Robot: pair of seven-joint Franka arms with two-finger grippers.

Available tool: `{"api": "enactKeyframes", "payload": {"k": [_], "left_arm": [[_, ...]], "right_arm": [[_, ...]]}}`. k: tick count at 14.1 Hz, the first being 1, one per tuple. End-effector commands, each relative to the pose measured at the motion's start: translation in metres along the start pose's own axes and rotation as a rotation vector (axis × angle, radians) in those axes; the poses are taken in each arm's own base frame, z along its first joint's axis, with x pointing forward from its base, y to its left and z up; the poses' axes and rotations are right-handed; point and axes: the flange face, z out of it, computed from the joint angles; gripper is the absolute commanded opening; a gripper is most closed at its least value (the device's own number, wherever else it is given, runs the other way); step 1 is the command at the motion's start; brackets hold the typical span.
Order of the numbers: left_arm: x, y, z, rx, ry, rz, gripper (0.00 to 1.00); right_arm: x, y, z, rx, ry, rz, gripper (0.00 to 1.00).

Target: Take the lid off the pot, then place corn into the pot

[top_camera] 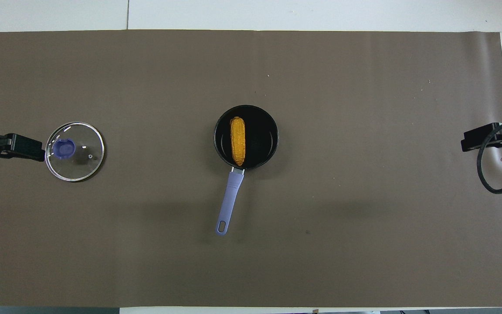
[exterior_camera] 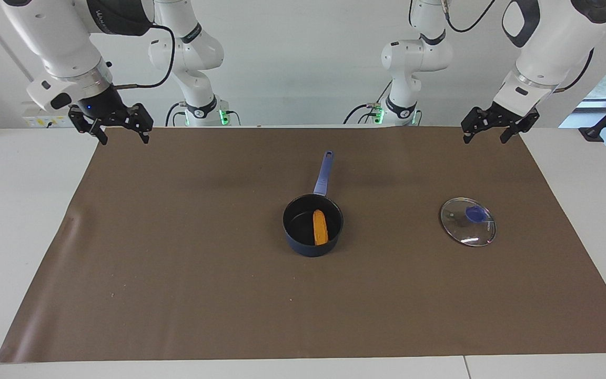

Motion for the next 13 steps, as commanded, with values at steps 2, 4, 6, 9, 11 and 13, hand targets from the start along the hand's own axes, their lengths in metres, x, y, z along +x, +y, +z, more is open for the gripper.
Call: {"api": "enactKeyframes", "payload": {"k": [2, 4, 6, 9, 11, 13], "left_arm": [[0.007, 0.004, -0.002, -0.005, 0.015, -0.017, 1.00], [0.006, 0.001, -0.003, -0.006, 0.017, -0.023, 1.00], [0.006, 0.003, -0.002, -0.005, 0.015, -0.017, 1.00], [0.006, 0.003, -0.001, -0.005, 0.011, -0.017, 1.00], [0.005, 0.001, -0.001, -0.006, 0.008, -0.018, 1.00], [0.005, 0.005, -0.002, -0.005, 0.008, -0.012, 1.00]], "right_arm": [[0.004, 0.009, 0.003, 0.017, 0.004, 0.003, 1.00], [0.002, 0.015, 0.003, 0.019, -0.004, 0.012, 1.00], [0.003, 0.016, 0.003, 0.017, -0.001, 0.015, 1.00], [0.003, 0.026, 0.009, 0.024, -0.014, 0.022, 1.00], [0.007, 0.028, 0.013, 0.025, -0.016, 0.012, 1.00], [0.005, 0.031, 0.012, 0.026, -0.017, 0.014, 1.00]]}}
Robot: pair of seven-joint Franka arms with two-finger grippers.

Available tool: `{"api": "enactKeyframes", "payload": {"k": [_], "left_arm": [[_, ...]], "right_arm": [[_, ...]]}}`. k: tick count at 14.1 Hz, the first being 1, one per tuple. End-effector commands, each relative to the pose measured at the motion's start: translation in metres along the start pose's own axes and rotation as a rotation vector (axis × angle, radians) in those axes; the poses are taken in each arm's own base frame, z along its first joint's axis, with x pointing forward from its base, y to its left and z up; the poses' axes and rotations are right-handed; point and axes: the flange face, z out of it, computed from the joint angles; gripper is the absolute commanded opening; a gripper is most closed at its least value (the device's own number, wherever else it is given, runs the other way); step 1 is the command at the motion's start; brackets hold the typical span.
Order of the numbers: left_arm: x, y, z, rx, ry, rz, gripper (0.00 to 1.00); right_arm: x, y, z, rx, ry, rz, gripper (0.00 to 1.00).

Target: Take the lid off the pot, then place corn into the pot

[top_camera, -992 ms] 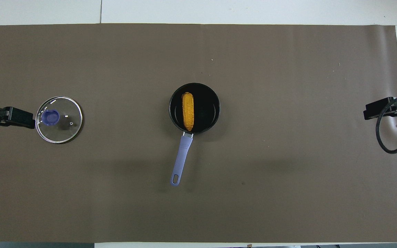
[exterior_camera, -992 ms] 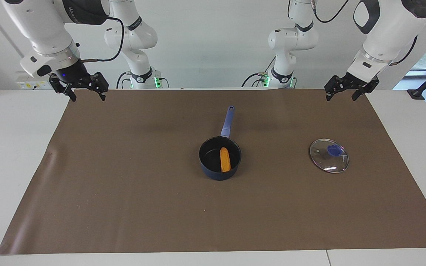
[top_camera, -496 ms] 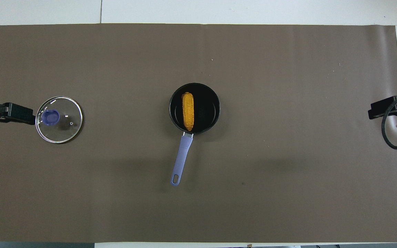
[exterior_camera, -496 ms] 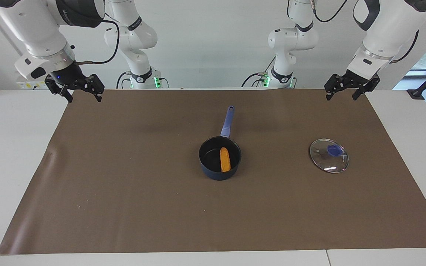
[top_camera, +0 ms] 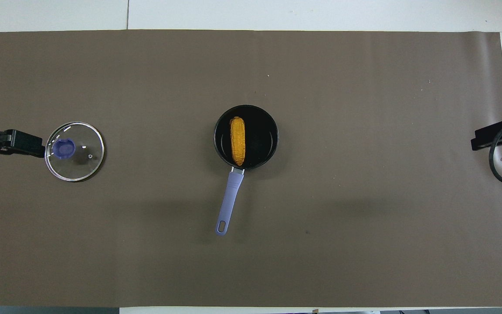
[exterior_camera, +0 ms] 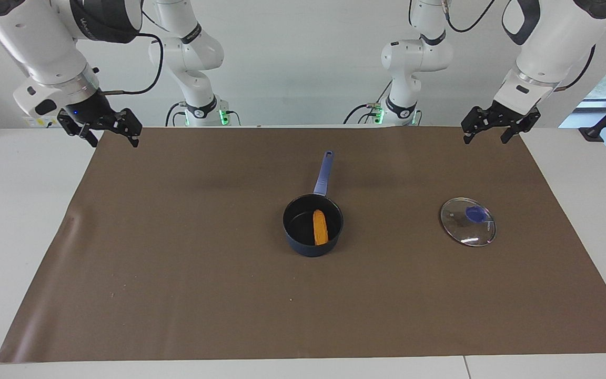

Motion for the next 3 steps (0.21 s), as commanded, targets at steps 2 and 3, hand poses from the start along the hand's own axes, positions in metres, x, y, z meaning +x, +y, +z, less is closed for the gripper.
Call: {"api": "enactKeyframes", "payload": {"k": [2, 3], "left_arm": [[0.0020, 0.0049, -0.0013, -0.005, 0.001, -0.006, 1.00], [0.0020, 0.0051, -0.0013, -0.007, 0.001, -0.006, 1.00]], "right_arm": [[0.0006, 0.0090, -0.0010, 0.020, 0.013, -0.018, 1.00], [0.0008, 0.0091, -0.0018, 0.020, 0.016, -0.015, 1.00]]}}
